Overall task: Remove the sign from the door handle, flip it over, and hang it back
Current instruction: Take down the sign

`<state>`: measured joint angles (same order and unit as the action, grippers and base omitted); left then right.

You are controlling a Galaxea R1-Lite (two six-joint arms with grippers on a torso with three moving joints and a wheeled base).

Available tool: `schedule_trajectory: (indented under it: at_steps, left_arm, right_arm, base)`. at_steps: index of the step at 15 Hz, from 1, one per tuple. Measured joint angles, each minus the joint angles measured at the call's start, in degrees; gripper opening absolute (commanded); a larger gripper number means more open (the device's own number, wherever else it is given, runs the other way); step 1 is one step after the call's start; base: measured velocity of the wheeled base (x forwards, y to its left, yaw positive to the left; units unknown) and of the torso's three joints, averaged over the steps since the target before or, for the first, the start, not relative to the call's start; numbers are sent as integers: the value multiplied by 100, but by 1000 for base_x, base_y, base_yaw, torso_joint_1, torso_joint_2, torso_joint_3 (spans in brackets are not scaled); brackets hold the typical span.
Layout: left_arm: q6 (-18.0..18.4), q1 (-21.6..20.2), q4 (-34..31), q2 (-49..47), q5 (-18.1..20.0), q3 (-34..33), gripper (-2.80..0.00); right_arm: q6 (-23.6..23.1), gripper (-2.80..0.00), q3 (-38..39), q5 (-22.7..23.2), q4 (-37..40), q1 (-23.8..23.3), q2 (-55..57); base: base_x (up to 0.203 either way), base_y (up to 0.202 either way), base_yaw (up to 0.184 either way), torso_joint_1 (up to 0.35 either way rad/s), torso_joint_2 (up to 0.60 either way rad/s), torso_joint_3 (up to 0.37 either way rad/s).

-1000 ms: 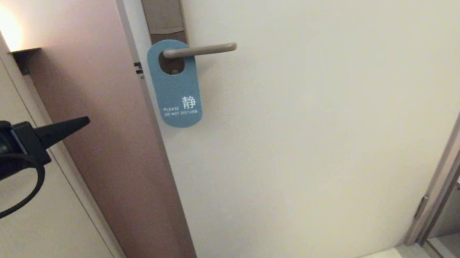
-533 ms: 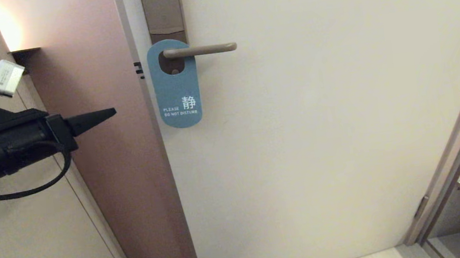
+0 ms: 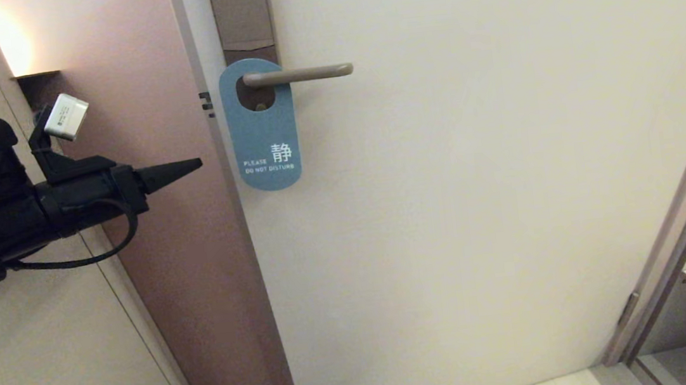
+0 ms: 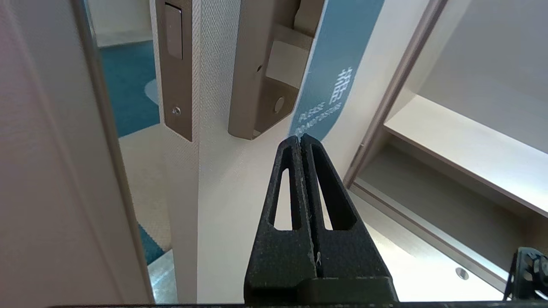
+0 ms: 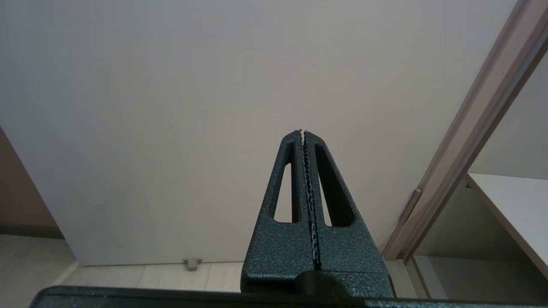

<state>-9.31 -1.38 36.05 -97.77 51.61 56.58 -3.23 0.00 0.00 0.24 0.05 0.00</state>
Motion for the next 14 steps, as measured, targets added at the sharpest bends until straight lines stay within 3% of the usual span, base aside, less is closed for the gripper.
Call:
schedule_trajectory:
  at_steps: [7,8,14]
  left_arm:
    - [2,59,6,-267,109,176,-280]
    - [7,61,10,-285,110,182,0]
    - [2,69,11,-324,109,182,0]
  right_arm:
    - [-4,-280,0,0,2,0,0]
    - [-4,-280,0,0,2,0,0]
    - [-1,-280,0,0,1,0,0]
  base:
    - [0,0,0,0,0,0]
    - [0,0,0,0,0,0]
    - [0,0,0,0,0,0]
